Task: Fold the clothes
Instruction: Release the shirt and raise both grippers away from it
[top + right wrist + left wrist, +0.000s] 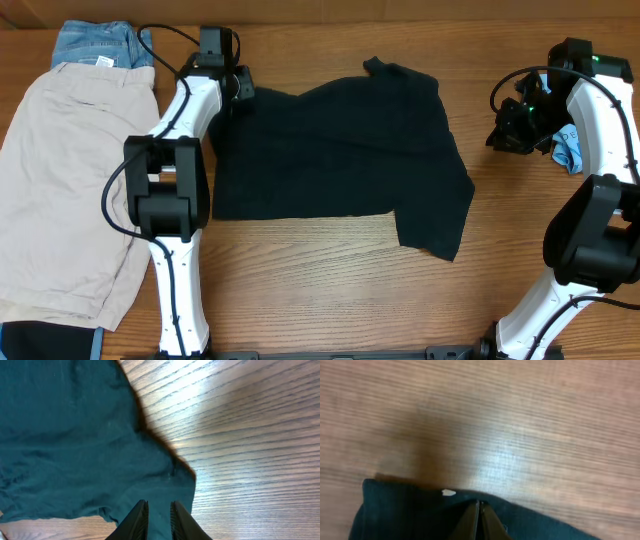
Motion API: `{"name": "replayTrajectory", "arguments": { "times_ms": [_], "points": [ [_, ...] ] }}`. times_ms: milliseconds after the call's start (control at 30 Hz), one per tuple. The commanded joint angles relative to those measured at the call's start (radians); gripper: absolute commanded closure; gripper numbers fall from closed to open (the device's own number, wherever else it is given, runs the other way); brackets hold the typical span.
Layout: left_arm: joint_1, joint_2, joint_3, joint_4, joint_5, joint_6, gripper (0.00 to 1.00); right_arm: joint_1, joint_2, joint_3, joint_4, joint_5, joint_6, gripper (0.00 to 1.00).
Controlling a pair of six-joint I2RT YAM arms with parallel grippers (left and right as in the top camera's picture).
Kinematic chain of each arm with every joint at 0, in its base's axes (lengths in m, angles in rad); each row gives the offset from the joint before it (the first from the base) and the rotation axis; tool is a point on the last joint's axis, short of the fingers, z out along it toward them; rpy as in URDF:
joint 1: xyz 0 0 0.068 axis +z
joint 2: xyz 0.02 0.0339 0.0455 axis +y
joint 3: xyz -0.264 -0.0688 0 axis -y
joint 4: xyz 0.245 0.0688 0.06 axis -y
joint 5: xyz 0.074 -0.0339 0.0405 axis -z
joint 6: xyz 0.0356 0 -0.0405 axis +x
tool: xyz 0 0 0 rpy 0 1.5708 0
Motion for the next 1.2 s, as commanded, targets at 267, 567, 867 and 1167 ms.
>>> {"name": "replayTrajectory", "arguments": {
  "times_ms": [267, 567, 867, 1167],
  "points": [
    [0.017, 0.043, 0.089, 0.017, 0.009, 0.043, 0.96, 0.003, 0.006, 0.018, 0.005, -0.006, -0.002, 0.81],
    [0.015, 0.037, 0.264, -0.325, 0.04, 0.047, 0.96, 0.003, 0.006, 0.018, 0.006, -0.005, -0.002, 0.81],
    [-0.01, 0.043, 0.177, -0.371, 0.06, 0.046, 0.96, 0.003, 0.006, 0.018, 0.004, -0.005, -0.002, 0.81],
    [-0.006, 0.047, 0.023, -0.139, 0.047, 0.046, 0.94, 0.003, 0.006, 0.018, -0.003, -0.005, -0.002, 0.81]
  ]
}}
